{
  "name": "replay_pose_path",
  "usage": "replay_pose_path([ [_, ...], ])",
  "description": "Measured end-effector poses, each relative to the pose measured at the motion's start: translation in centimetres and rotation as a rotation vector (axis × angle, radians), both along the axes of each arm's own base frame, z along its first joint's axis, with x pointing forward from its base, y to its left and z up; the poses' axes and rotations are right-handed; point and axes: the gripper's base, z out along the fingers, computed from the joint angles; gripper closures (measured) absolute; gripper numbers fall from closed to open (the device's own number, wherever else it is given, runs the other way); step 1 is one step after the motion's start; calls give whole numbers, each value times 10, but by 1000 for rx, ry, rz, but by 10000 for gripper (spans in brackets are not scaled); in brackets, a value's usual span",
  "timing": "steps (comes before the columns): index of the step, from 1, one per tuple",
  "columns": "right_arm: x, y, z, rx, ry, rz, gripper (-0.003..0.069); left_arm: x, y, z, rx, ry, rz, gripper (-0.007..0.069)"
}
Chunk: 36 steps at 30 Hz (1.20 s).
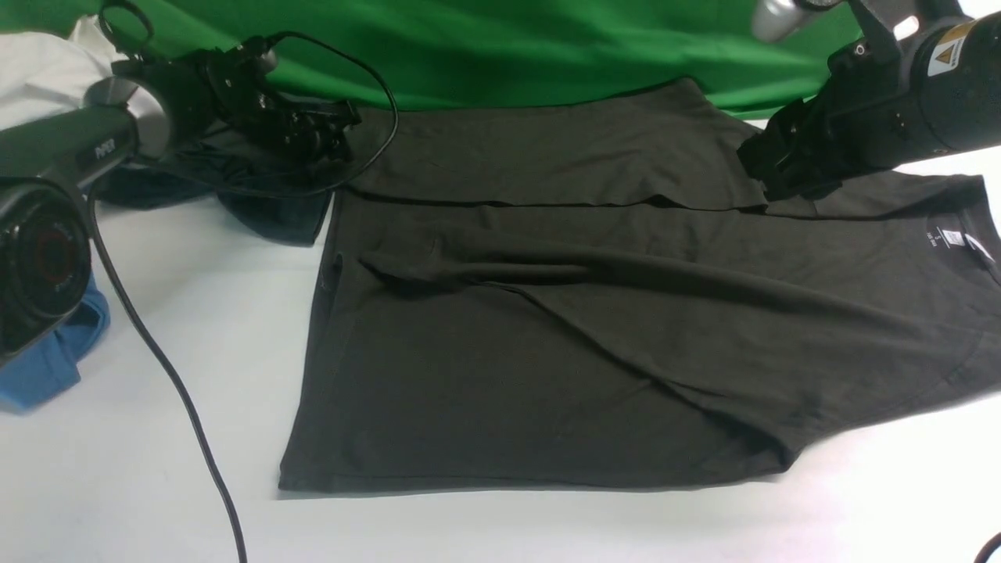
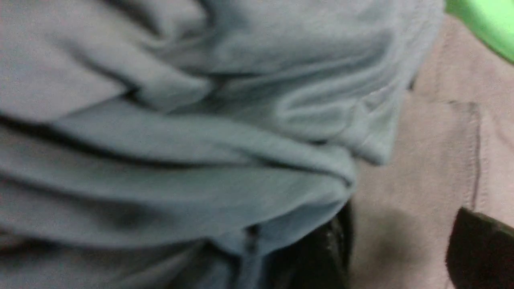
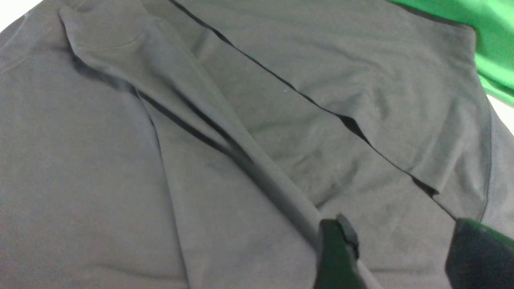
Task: Fold a long-sleeved shirt on a white desktop.
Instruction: 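Grab the top left corner of the dark shirt with the left gripper, then fold the left side of the dark shirt inward over its body with the left gripper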
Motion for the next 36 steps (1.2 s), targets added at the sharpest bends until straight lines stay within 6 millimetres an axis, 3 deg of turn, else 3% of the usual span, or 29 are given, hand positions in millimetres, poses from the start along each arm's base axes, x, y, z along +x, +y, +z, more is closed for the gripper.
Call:
replay_pose_path([
  [10,0,0,0,-12,2,9,264,0,5,0,-15,0,-20,566],
  [17,-1,0,-1,-14,5,10,264,-3,15,7,-2,8,-52,587],
  [21,-3,-1,-3,-26,43,15,264,-7,13,25,6,-8,-111,587],
  [26,-8,-2,-2,-28,70,13,264,-17,8,58,3,-33,-176,587],
  [33,-22,-7,18,8,25,-7,264,-45,-2,129,-37,-83,-290,587],
  [36,-26,-8,23,12,14,-6,264,-54,-5,143,-42,-72,-327,587],
])
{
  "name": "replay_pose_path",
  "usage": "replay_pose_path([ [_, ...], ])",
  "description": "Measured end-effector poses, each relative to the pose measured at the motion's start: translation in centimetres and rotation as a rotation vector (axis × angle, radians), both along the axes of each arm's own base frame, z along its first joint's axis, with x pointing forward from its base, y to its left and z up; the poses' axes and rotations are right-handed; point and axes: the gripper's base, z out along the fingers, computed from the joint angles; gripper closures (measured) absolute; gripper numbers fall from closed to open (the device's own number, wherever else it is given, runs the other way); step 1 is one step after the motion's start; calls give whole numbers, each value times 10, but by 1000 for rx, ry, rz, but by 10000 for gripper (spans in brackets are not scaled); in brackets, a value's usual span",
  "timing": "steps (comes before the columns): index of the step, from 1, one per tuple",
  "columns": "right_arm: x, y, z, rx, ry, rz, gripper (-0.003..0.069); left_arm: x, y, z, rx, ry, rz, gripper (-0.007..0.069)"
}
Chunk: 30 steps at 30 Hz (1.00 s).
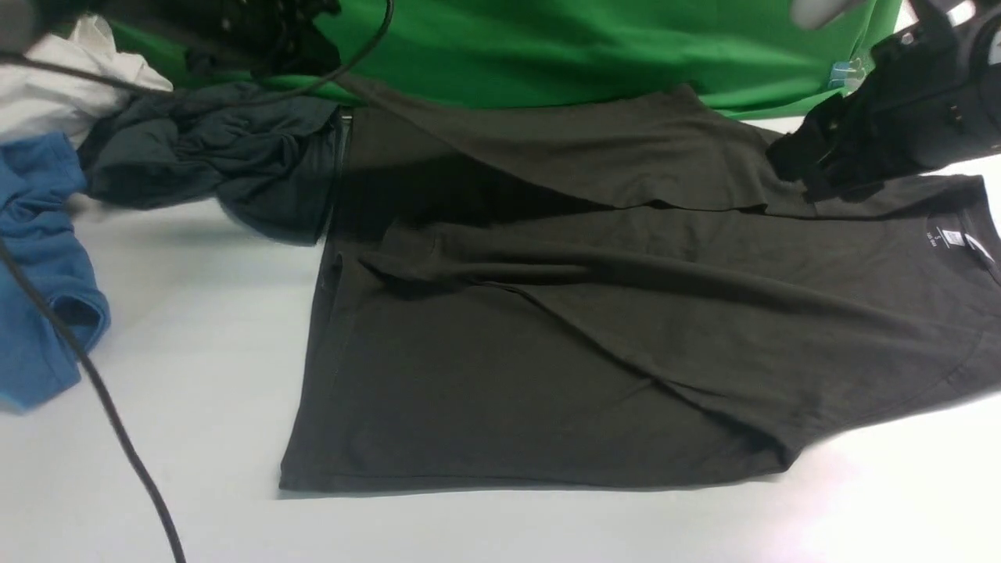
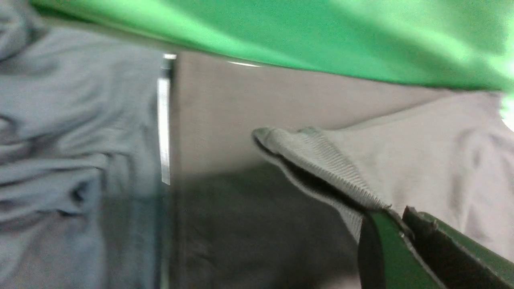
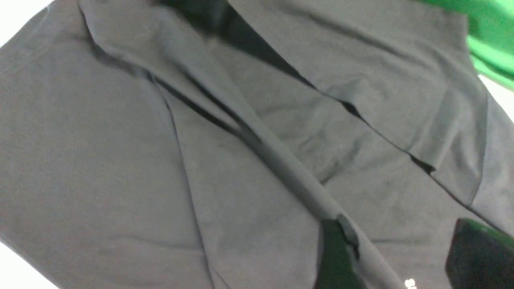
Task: Fold a long-sleeved shirt on a white desktop.
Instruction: 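Fold the left side of the dark shirt inward over its body with the left gripper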
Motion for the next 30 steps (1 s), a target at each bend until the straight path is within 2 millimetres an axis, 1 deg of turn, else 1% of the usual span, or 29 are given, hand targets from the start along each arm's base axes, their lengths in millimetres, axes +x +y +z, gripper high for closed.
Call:
replay_pose_path([
  [1,-3,-1,3,3,-10,0,264,-7,-2,7,1,19,-31,587],
  [3,-7,-2,8,8,-27,0,264,-14,-6,13,12,41,-64,587],
  [6,-10,-3,13,16,-42,-3,264,-20,-13,13,46,79,-108,587],
  [7,-12,-4,15,25,-45,-10,264,-24,-21,12,76,111,-143,587],
  [8,-12,-4,15,25,-45,-10,264,-24,-23,12,77,113,-148,587],
  [11,-13,-4,16,30,-43,-16,264,-32,-51,9,141,154,-211,585],
  [12,-13,-4,15,30,-41,-17,264,-34,-58,9,154,160,-221,585],
  [13,-13,-4,15,31,-41,-18,264,-34,-59,8,160,163,-222,585],
  [15,-13,-4,16,30,-40,-17,264,-38,-79,8,180,166,-255,585],
  [17,-13,-4,15,29,-39,-17,264,-40,-88,11,175,156,-269,585],
  [18,-13,-4,15,29,-38,-17,264,-40,-89,12,173,153,-271,585],
  [20,-13,-4,15,28,-38,-17,264,-41,-90,29,161,107,-266,585],
  [21,-13,-4,15,28,-38,-17,264,-41,-90,30,161,103,-266,585],
  [22,-13,-4,15,28,-38,-17,264,-43,-88,46,155,63,-251,585],
  [26,-13,-4,15,28,-38,-17,264,-55,-82,90,153,-58,-216,584],
  [28,-13,-4,15,28,-39,-17,264,-61,-77,99,199,-70,-183,583],
  [29,-13,-4,15,28,-39,-17,264,-61,-76,99,204,-69,-178,583],
  [30,-13,-4,15,28,-39,-17,264,-62,-73,94,240,-42,-149,582],
])
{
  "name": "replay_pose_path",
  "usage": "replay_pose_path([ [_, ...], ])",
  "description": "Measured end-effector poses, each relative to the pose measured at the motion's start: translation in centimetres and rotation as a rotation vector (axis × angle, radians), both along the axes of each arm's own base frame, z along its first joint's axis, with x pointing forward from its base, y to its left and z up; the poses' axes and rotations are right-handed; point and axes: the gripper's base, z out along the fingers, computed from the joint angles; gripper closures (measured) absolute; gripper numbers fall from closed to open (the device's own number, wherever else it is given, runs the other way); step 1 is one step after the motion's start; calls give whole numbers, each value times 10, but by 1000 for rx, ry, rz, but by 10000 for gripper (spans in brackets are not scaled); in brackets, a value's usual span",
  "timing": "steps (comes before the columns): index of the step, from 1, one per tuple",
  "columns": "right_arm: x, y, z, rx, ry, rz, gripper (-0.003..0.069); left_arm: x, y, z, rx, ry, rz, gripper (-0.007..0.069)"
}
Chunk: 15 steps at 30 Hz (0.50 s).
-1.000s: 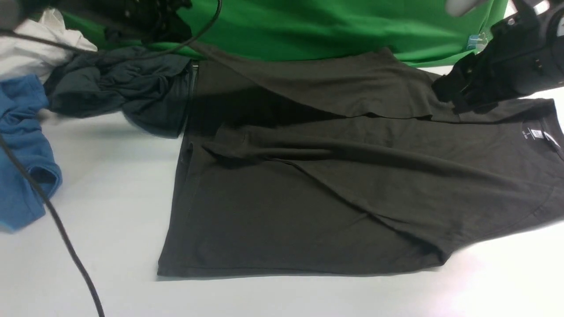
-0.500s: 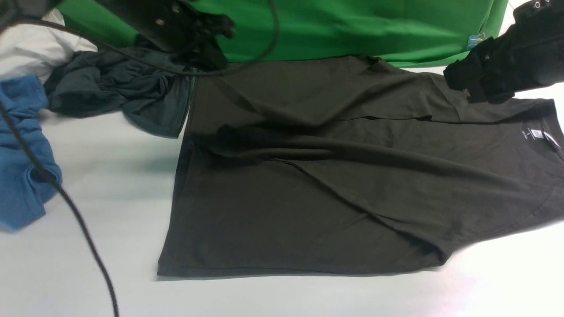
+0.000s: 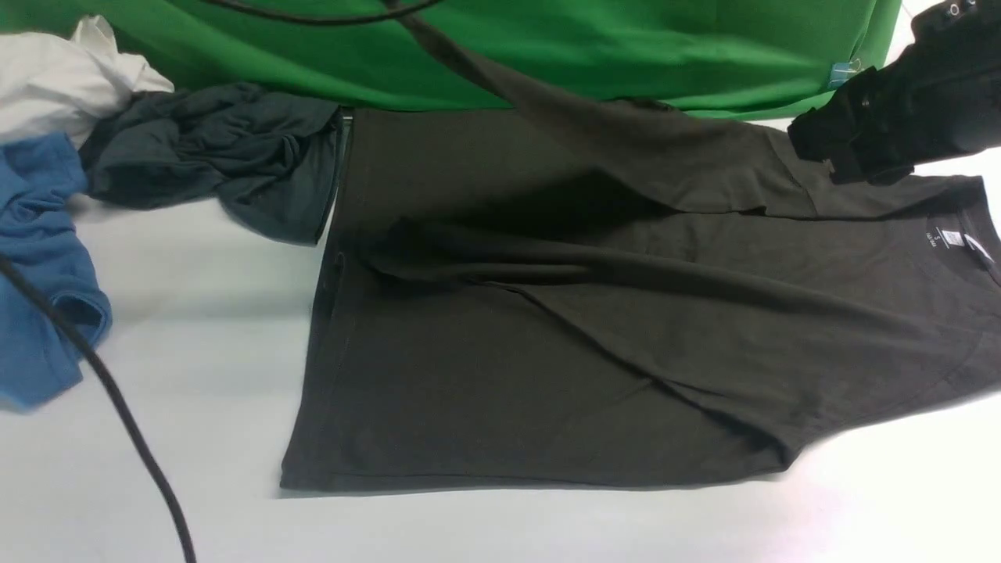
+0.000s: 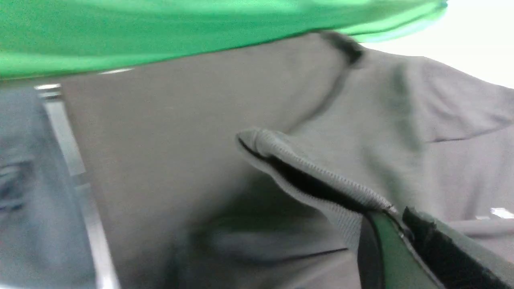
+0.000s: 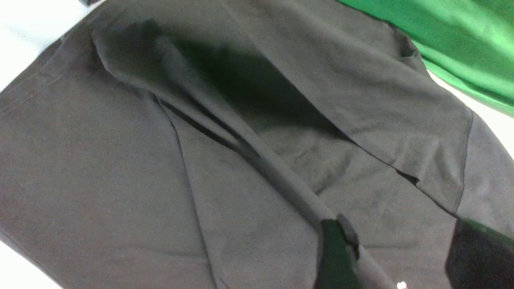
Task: Fold a long-sleeved shirt on a white desktop.
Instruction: 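Fold the left side of the dark shirt inward over its body with the left gripper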
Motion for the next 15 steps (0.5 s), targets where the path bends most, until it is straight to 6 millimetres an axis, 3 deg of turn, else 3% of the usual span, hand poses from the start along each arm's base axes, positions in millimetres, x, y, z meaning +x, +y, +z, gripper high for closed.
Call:
replay_pose_path([
  [2,0,0,0,0,0,0,264,1,4,-21,37,65,40,580],
  [9,0,0,0,11,4,-11,264,7,-1,-153,27,375,82,574],
  [12,0,0,0,13,5,-13,264,8,-1,-175,30,429,86,546],
  [15,0,0,0,13,5,-13,264,8,-1,-180,44,443,82,484],
])
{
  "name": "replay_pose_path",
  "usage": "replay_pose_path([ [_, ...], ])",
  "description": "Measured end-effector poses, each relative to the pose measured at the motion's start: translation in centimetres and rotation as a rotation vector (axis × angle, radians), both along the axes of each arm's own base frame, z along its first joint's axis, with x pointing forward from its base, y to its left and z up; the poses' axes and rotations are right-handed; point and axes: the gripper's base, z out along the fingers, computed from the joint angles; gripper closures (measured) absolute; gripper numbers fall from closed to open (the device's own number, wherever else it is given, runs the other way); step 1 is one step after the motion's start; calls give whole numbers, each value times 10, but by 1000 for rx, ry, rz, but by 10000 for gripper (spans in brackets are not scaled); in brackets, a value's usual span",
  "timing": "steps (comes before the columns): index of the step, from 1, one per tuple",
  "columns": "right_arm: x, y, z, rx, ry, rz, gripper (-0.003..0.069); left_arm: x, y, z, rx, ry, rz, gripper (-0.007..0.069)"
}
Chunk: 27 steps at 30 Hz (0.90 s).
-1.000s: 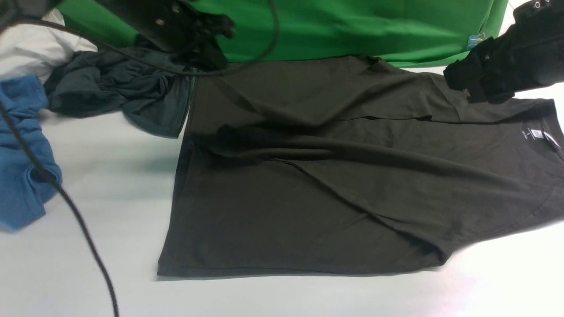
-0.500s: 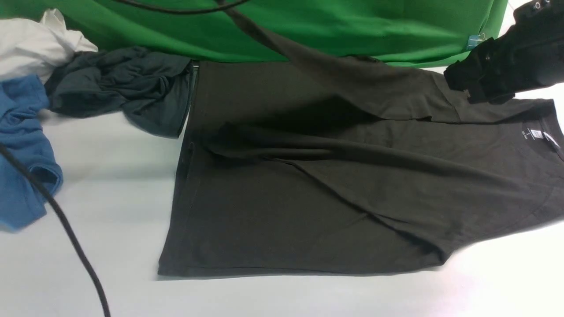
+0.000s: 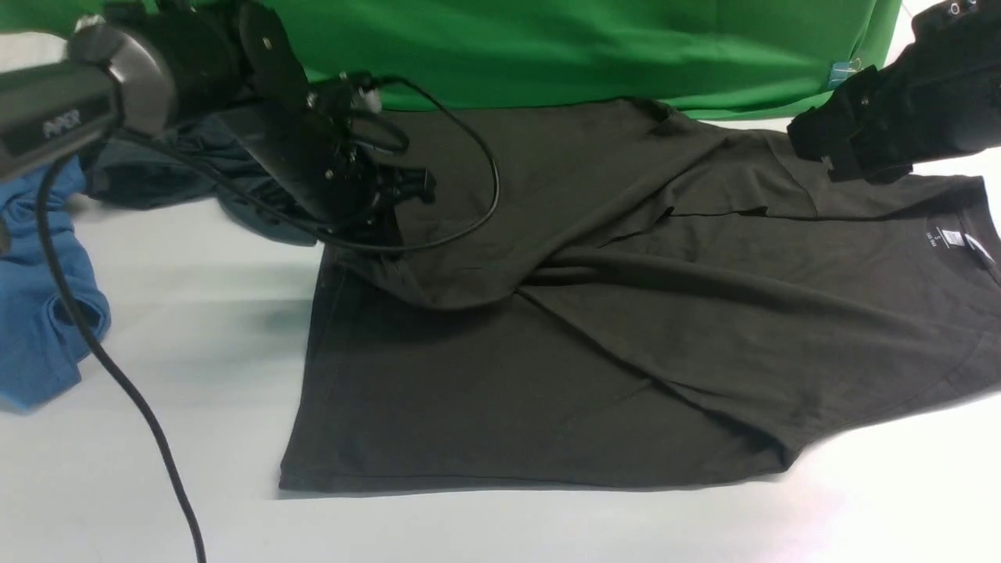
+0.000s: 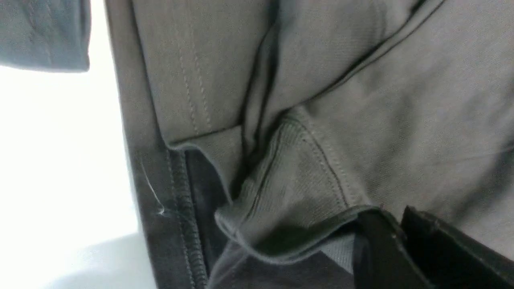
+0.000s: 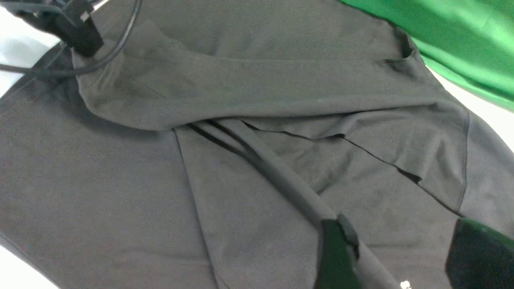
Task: Fold a long-sleeved shirt on a white desktop.
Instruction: 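Fold the left side of the dark shirt inward over its body with the left gripper, then grasp the near edge of the shirt at its hem and shoulder corners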
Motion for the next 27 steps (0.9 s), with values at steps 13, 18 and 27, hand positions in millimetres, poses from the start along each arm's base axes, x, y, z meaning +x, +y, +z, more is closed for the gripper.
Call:
replay_pose_path([
  [13,-1,0,-1,0,22,-5,264,-40,22,46,206,111,-41,-6],
  [18,-2,0,-2,14,37,-21,264,-79,25,20,171,253,-16,-17],
  [27,-3,-1,-3,11,52,-21,264,-136,26,-52,84,380,76,18],
])
